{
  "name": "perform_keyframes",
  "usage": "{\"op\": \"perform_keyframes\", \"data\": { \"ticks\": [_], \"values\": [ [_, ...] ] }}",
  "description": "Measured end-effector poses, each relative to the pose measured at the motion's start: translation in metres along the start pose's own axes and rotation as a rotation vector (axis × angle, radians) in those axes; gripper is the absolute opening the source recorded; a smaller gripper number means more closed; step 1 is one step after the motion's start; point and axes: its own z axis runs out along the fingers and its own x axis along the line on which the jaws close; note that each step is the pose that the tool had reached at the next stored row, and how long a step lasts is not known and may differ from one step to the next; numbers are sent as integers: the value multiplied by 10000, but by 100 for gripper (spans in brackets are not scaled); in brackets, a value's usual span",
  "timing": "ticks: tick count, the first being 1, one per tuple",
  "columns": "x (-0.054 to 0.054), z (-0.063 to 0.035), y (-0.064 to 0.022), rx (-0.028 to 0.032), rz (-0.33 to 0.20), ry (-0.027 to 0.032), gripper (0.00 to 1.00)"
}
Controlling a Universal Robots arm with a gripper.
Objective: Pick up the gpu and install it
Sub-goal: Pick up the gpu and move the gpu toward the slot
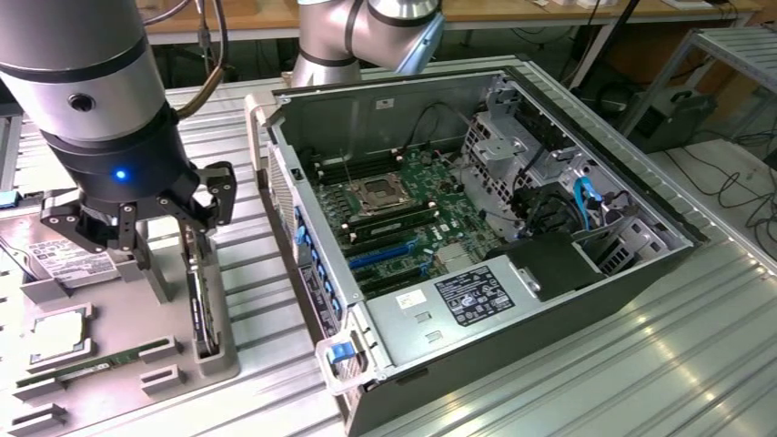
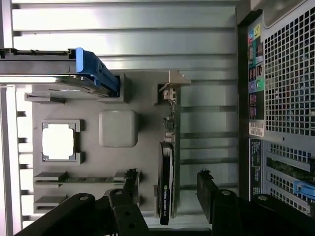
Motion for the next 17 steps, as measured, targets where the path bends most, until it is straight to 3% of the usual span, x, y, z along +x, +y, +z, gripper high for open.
{"op": "perform_keyframes", "data": {
  "ticks": [17],
  "values": [
    [1,110,-85,-1,-60,4,60]
  ]
}}
